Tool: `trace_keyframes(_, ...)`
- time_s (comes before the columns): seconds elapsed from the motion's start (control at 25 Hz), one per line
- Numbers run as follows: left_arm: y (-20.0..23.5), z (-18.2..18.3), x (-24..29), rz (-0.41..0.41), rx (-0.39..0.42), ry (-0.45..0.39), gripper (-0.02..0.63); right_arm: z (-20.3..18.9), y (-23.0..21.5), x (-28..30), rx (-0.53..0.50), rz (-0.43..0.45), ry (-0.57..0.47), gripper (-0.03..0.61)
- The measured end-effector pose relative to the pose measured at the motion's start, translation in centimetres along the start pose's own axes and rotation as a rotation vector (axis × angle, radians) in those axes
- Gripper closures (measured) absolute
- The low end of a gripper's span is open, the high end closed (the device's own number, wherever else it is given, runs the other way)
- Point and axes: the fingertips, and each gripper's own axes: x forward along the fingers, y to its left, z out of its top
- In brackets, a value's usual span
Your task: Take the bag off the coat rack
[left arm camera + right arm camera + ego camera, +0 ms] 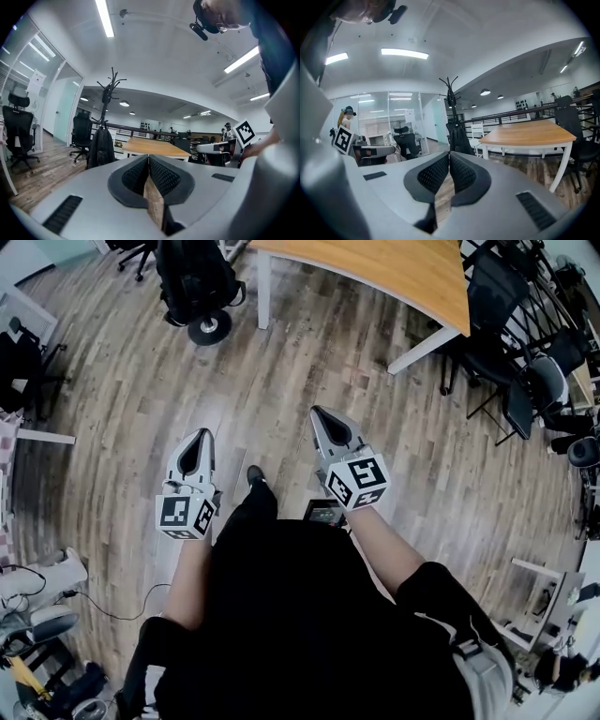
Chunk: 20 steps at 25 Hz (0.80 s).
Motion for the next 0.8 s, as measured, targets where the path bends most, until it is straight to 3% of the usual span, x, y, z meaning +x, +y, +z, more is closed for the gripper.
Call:
trace_keyframes(0.28, 6.8, 1.3, 5.6, 0.003, -0.023, -0.011, 0.597, 2.2, 0.1, 8.8, -0.047, 0.025, 0.044, 0.545)
trace_keyframes(0.44, 9.8, 2.2, 8.6, 0.014, 0.077, -0.008, 0.597, 4.0, -1.1, 12.5, -0.069, 0.019, 0.04, 0.545)
trace_keyframes(0.52, 10.8, 2.6, 9.7, 0.018, 0.089, -0.012, 0.597, 4.4, -2.0, 13.8, -0.071, 0.014, 0.044, 0.545)
trace_keyframes(0.8, 13.9, 1.2, 13.5, 0.049, 0.029, 0.023, 0.597, 4.0, -5.4, 18.1, -0.031, 0.013, 0.055, 0.545)
